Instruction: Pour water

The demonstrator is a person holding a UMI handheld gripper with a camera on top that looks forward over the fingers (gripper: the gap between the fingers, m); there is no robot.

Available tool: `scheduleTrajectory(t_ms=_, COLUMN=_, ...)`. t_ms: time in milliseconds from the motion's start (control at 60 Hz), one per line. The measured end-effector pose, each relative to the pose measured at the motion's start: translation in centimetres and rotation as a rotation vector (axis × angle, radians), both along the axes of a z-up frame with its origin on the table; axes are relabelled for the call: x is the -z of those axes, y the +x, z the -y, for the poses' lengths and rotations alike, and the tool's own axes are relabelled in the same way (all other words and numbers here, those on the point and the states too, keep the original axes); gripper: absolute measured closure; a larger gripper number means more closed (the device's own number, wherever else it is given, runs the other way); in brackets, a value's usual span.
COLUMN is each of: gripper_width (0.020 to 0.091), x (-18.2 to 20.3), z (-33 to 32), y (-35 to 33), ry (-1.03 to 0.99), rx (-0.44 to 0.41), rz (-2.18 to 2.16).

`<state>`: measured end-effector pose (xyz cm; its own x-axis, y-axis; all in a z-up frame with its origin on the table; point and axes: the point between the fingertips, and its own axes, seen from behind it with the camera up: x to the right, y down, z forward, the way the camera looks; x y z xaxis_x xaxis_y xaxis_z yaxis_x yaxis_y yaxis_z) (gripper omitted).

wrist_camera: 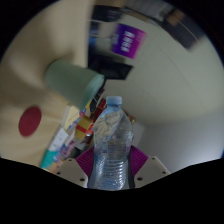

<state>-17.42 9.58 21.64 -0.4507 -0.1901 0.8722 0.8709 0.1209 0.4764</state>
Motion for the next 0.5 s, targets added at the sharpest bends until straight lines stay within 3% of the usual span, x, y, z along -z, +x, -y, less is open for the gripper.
scheduleTrajectory(t_ms=133, gripper_width=0.0635, x=0.3, z=-0.8, y=3.3, ry=-0.116, rx=0.027, rz=-0.694)
scheduleTrajectory(t_ms=267, gripper_width=0.0637, x=5.1, z=1.0, y=2.8, ry=-0.313, rx=-0.075, rz=-1.44)
scheduleTrajectory(t_ms=317, gripper_width=0.0637, x=5.8, z=-0.1, y=1.4, ry=-0.426, rx=-0.106, rz=-1.625)
scheduleTrajectory(t_ms=400, gripper_width=0.0636, x=10.7, z=0.9, y=0.4, ry=-0.53, rx=-0.119, rz=-1.907)
scheduleTrajectory(t_ms=417, gripper_width=0.0638, x=9.0, z=-0.3, y=1.6, ry=-0.556, rx=-0.114, rz=-1.924)
scheduleTrajectory(t_ms=483, gripper_width=0.0636, x=8.2, z=-1.4, y=3.1, ry=-0.588, rx=-0.097, rz=-1.988)
scheduleTrajectory(t_ms=500, gripper_width=0.0638, x=9.9, z=-1.2, y=2.0, ry=-0.587, rx=-0.096, rz=-2.002)
